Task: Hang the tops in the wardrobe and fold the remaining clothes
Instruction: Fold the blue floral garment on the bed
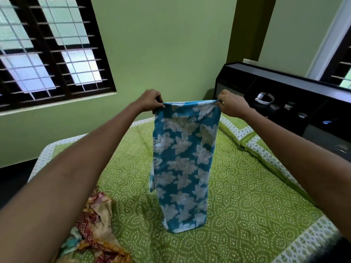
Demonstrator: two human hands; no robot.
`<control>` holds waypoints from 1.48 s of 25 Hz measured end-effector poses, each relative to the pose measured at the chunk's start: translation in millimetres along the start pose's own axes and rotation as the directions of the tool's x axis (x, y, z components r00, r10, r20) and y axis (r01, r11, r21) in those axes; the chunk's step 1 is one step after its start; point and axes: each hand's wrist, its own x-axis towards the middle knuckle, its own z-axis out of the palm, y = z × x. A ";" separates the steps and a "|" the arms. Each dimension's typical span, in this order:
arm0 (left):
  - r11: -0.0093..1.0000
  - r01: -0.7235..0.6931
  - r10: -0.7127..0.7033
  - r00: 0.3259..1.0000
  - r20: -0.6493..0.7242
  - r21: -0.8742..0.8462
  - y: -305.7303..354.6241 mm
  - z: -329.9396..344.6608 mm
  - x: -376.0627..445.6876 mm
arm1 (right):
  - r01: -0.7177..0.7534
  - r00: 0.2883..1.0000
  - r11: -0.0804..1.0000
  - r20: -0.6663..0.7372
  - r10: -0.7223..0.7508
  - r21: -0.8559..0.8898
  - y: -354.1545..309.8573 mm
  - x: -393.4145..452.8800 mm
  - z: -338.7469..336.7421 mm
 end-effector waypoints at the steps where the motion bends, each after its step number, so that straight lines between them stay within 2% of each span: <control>1: 0.994 0.044 -0.043 0.999 0.005 -0.095 -0.8 0.4 2.5 | -0.003 1.000 0.999 0.026 0.002 0.038 0.2 2.5 3.9; 4: 0.919 0.175 -0.144 0.983 0.111 -0.353 -5.0 2.2 11.3 | -0.036 0.982 0.959 0.186 -0.018 0.281 8.2 10.2 7.6; 7: 0.866 0.247 -0.188 0.966 0.175 -0.435 -5.6 14.3 31.4 | -0.178 0.958 0.872 0.284 0.047 0.455 22.5 26.1 12.9; 9: 0.840 0.269 -0.238 0.963 0.126 -0.471 -3.7 29.2 52.4 | -0.311 0.936 0.736 0.326 0.130 0.601 27.3 38.9 25.4; 11: 0.854 0.275 -0.288 0.957 0.039 -0.443 -4.6 46.8 73.6 | -0.398 0.915 0.525 0.363 0.174 0.752 30.6 52.8 43.7; 12: 0.873 0.274 -0.303 0.953 -0.008 -0.403 -4.8 55.1 85.5 | -0.414 0.910 0.462 0.360 0.206 0.784 33.6 61.9 54.5; 13: 0.890 0.277 -0.318 0.946 -0.057 -0.362 -4.6 62.6 97.1 | -0.410 0.911 0.446 0.333 0.244 0.795 38.9 72.4 66.2; 16: 0.889 0.270 -0.360 0.911 -0.200 -0.370 -4.1 78.4 132.5 | -0.314 0.939 0.593 0.153 0.307 0.742 53.6 103.9 87.0; 22: 0.905 0.101 -0.278 0.877 -0.392 -0.413 13.0 67.3 163.4 | -0.222 0.929 0.590 -0.016 0.370 0.776 68.2 140.0 66.2; 26: 0.903 0.030 -0.232 0.873 -0.429 -0.428 19.1 67.3 146.4 | -0.211 0.925 0.574 -0.029 0.380 0.791 69.4 128.6 54.2; 29: 0.918 0.001 -0.166 0.910 -0.381 -0.397 9.6 89.1 108.6 | -0.216 0.935 0.548 0.009 0.355 0.808 61.4 83.0 65.7; 31: 0.941 0.020 -0.127 0.946 -0.298 -0.338 -8.5 123.6 71.2 | -0.254 0.938 0.568 0.056 0.343 0.783 59.0 35.1 93.6; 34: 0.964 0.085 -0.119 0.985 -0.122 -0.251 -36.7 197.5 -6.3 | -0.351 0.931 0.656 0.173 0.322 0.668 57.4 -51.4 156.3; 37: 0.972 0.090 -0.082 0.996 0.046 -0.216 -51.5 276.0 -107.2 | -0.423 0.885 0.802 0.383 0.265 0.421 51.2 -152.2 214.2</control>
